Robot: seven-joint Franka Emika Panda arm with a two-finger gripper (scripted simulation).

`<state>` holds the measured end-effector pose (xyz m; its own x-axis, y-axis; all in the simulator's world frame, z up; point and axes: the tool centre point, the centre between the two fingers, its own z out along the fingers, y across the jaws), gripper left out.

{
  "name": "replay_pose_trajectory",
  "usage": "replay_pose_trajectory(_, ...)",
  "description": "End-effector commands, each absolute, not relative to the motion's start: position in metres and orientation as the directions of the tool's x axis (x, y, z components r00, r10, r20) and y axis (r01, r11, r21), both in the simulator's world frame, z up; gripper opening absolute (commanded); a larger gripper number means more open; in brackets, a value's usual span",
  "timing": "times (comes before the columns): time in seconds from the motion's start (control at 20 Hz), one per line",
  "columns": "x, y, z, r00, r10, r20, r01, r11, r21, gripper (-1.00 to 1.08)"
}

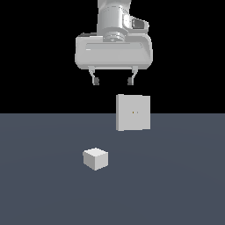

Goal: Plug the charger into the wall socket.

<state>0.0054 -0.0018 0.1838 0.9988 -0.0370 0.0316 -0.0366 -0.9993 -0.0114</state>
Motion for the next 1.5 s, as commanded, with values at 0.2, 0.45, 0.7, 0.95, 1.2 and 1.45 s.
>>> replay_pose_trajectory(0.2,0.004,-0.001,0.182,0.999,-0.025,0.035,-0.025,-1.0,-0.012,1.0)
replay_pose_trajectory(0.45,-0.001,0.003,0.175,0.999,0.021,0.046,0.022,-1.0,-0.015,1.0)
replay_pose_trajectory(0.7,-0.01,0.009,0.164,0.993,0.101,0.067,0.102,-0.995,-0.019,1.0)
replay_pose_trajectory(0.95,-0.022,0.016,0.148,0.974,0.207,0.095,0.21,-0.977,-0.022,1.0)
replay_pose_trajectory(1.2,-0.036,0.023,0.13,0.939,0.32,0.126,0.325,-0.946,-0.022,1.0)
replay_pose_trajectory(1.45,-0.049,0.027,0.112,0.894,0.42,0.154,0.428,-0.904,-0.019,1.0)
